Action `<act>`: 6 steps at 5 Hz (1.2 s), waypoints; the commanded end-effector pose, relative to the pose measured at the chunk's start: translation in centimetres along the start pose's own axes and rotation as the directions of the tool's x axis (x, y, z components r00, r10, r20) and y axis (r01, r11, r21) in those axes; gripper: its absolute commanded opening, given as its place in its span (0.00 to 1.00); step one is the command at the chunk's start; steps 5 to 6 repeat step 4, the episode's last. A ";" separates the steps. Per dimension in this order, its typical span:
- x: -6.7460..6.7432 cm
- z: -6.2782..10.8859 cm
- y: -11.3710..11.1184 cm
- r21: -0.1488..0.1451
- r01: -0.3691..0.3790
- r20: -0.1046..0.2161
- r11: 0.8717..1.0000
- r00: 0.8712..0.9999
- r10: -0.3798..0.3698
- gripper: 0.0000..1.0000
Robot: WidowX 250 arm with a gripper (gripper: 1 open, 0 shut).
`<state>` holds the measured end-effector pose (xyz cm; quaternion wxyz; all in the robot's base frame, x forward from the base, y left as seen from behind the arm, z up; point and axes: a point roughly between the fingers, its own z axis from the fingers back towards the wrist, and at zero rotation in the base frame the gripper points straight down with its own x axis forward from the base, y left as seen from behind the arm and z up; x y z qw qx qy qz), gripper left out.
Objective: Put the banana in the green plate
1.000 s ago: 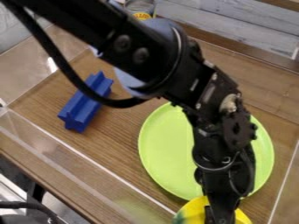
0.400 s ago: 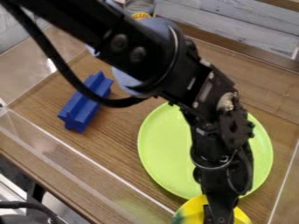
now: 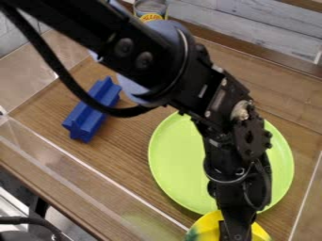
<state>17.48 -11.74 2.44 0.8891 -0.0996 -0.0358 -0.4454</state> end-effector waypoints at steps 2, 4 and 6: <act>-0.2 -0.1 0.2 0.001 -0.023 0.013 1.000 1.000 0.023 0.00; -0.2 -0.3 0.2 -0.002 -0.034 0.018 0.999 0.999 0.034 0.00; -0.2 -0.3 0.2 -0.002 -0.034 0.018 0.999 0.999 0.034 0.00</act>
